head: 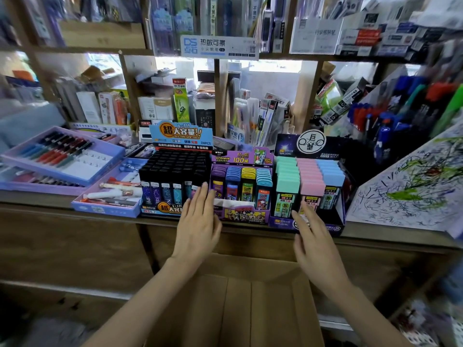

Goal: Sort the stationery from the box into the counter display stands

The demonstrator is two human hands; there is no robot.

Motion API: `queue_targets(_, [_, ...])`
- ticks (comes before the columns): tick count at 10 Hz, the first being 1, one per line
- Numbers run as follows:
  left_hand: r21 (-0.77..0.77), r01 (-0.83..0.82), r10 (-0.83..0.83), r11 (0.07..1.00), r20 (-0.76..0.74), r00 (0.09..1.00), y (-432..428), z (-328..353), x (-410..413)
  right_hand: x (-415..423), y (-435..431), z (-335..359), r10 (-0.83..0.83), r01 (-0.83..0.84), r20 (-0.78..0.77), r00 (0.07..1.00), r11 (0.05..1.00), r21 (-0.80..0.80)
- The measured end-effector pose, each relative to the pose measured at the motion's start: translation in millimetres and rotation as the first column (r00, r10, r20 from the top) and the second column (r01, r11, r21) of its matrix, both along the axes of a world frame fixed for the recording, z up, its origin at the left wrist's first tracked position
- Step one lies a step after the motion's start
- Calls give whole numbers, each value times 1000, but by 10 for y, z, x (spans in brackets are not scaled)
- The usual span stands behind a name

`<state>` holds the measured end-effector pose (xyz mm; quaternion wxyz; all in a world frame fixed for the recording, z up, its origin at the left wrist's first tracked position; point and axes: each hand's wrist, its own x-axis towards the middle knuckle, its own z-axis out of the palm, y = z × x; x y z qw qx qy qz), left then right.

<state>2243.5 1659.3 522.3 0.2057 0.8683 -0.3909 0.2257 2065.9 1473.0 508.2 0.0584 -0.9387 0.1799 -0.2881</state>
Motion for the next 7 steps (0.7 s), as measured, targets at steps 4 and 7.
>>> queue_targets(4, [76, -38, 47, 996, -126, 991, 108, -138, 136, 146, 137, -146, 27, -25, -92, 995, 999, 29])
queue_targets(7, [-53, -29, 21, 998, -146, 989, 240, 71, -36, -45, 188, 175, 96, -91, -12, 995, 966, 241])
